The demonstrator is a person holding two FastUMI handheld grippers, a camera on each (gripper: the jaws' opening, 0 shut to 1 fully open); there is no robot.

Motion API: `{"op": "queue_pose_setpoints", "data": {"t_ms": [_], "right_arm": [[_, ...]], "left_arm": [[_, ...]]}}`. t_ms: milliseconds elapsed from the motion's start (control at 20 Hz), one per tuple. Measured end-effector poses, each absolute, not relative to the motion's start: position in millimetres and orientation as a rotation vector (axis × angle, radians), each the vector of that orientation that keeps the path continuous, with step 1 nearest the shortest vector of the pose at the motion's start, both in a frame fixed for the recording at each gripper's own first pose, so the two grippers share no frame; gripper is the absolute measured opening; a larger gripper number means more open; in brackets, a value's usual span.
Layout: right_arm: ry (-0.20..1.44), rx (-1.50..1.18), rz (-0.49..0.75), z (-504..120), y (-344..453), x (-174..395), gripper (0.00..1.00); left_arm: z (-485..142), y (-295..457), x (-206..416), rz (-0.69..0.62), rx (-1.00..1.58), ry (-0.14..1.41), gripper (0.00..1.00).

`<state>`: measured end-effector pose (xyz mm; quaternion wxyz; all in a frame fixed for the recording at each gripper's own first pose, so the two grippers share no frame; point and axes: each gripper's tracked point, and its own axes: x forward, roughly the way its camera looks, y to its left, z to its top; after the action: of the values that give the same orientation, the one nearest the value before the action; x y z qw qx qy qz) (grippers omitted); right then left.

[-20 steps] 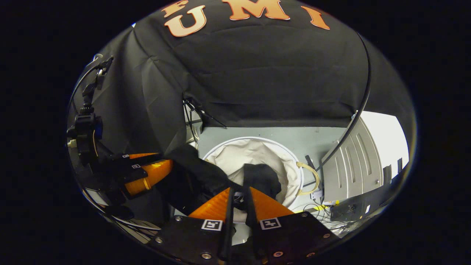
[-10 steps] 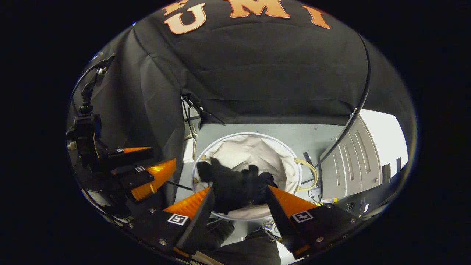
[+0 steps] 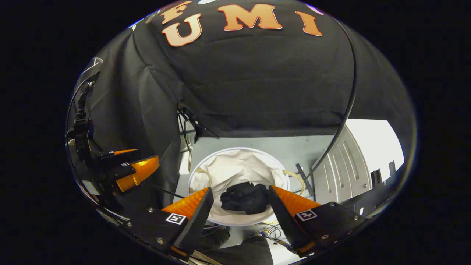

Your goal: Grasp the clothes on the hanger with both hands and then place them into the laundry hamper below.

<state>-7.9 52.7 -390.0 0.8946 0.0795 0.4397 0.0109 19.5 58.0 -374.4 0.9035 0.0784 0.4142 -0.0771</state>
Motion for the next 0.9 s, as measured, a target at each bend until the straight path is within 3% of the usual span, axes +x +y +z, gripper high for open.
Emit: {"op": "queue_pose_setpoints", "data": {"t_ms": [900], "right_arm": [[0.337, 0.046, -0.031, -110, 25, 64, 0.93]], "left_arm": [[-139, 17, 100, -0.157, 0.003, 0.367, 0.96]]}}
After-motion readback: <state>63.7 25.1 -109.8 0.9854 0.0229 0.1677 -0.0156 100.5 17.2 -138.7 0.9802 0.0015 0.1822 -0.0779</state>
